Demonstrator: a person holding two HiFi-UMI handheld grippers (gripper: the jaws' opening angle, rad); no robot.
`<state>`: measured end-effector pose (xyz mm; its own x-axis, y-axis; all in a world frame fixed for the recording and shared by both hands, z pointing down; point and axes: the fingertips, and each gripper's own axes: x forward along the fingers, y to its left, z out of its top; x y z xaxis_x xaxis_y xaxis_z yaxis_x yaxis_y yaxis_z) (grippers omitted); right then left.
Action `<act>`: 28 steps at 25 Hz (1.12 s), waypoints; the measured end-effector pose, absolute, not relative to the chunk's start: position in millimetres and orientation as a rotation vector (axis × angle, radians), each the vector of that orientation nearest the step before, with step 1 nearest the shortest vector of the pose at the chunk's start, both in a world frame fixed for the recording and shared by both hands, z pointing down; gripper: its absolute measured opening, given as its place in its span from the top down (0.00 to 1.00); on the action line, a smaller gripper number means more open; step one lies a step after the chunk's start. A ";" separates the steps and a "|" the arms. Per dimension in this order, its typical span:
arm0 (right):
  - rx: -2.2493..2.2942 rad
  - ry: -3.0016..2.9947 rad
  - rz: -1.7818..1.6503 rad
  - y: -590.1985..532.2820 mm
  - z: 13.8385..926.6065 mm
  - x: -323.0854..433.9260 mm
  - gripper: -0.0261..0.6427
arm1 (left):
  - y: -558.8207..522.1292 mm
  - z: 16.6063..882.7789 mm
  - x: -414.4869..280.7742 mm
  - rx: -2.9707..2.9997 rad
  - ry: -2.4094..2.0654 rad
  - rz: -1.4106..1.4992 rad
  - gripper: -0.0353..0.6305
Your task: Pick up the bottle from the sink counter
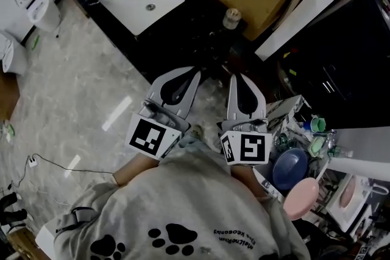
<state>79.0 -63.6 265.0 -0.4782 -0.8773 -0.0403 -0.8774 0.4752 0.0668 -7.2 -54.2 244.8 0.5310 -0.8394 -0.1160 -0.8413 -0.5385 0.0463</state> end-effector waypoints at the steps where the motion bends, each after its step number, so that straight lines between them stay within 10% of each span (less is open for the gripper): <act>1: -1.598 2.699 0.123 -69.2 264.6 80.8 0.96 | -59.4 244.7 -5.1 -2.732 1.505 0.186 0.94; 28: -1.863 2.568 0.192 -132.9 260.6 61.2 0.96 | -142.8 250.8 -13.9 -2.911 1.174 0.184 0.94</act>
<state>61.2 -132.9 260.6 -0.3125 -0.9490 -0.0408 -0.9445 0.3059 0.1196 -13.9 -142.8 250.8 0.7144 -0.6914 -0.1076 -0.6911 -0.7213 0.0458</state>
